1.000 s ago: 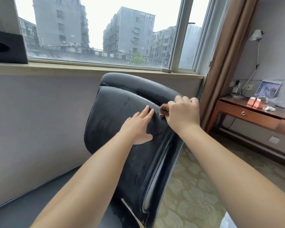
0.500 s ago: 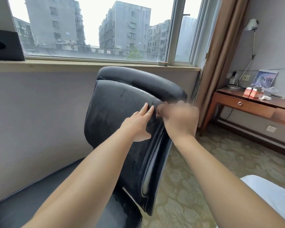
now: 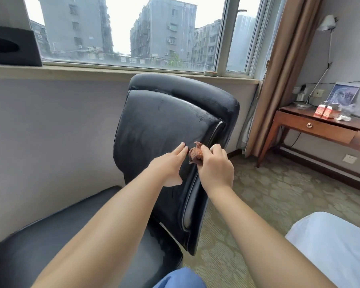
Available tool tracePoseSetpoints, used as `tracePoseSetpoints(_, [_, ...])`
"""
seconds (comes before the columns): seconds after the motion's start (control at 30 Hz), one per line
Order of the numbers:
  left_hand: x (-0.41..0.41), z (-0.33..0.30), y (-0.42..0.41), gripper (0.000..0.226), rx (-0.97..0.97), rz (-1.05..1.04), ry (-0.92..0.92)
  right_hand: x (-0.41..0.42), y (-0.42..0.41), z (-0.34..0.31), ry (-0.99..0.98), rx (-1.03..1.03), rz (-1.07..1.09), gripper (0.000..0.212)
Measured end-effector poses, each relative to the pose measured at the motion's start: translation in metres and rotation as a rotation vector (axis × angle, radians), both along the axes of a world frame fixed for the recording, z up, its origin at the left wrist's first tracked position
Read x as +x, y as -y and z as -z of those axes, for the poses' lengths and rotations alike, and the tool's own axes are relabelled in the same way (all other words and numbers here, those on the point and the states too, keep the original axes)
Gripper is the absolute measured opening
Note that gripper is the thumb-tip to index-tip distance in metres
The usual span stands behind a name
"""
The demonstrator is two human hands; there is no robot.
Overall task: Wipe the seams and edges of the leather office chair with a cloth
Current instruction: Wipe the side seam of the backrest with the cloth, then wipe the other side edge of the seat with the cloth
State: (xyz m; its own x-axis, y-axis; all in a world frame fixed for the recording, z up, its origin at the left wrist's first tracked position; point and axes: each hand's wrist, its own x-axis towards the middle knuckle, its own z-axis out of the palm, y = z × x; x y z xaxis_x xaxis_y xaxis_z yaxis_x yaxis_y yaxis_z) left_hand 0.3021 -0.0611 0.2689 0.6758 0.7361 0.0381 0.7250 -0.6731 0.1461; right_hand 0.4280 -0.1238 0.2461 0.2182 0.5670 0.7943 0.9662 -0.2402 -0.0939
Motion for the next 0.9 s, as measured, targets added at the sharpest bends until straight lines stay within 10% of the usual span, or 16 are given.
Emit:
tracePoseSetpoints(0.3, [-0.055, 0.034, -0.002, 0.091, -0.039, -0.132, -0.099, -0.041, 0.005, 0.054, -0.008, -0.467, -0.066, 0.027])
tracePoseSetpoints(0.9, [-0.212, 0.149, -0.051, 0.094, -0.291, -0.283, -0.219, -0.166, -0.06, 0.152, -0.209, -0.744, -0.197, 0.027])
